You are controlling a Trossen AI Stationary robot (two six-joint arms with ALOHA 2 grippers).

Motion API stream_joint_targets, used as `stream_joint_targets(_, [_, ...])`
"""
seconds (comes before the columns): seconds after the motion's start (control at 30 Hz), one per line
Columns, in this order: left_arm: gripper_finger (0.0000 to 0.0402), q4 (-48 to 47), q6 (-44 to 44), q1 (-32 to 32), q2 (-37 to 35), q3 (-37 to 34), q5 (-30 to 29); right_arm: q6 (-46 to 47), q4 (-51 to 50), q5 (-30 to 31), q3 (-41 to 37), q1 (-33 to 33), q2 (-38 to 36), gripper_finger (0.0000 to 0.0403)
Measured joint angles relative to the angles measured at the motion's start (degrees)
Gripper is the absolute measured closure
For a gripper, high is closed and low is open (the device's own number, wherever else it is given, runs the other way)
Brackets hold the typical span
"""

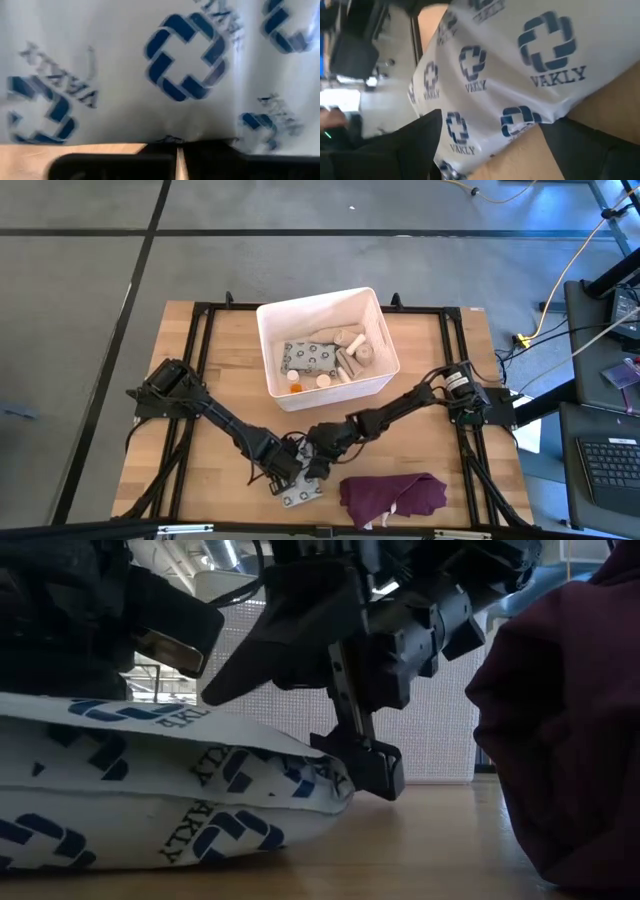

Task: Pick & place medical supplies in basket/bin
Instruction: Put the white mailer bag into the white bin

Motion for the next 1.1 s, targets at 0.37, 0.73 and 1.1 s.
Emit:
stream_joint_targets(0.37, [0.0399,0.2,-0.9,0.6,-0.1,0.0,2.6,5.6,-0.3,2.0,-0.1,-0.1,0.1,0.0107])
stream_joint_targets(0.73, [0.0399,-0.1,6.2,1.4,0.0,0.0,4.6,2.1,-2.1,3.4,-0.1,-0.1,0.0,0.0233])
stream_joint_targets(1.1, [0.04,-2.7,7.3,1.1,-2.5,-0.1,1.7,0.3,-4.0,3.7,-0.1,-0.3,0.0,0.0272])
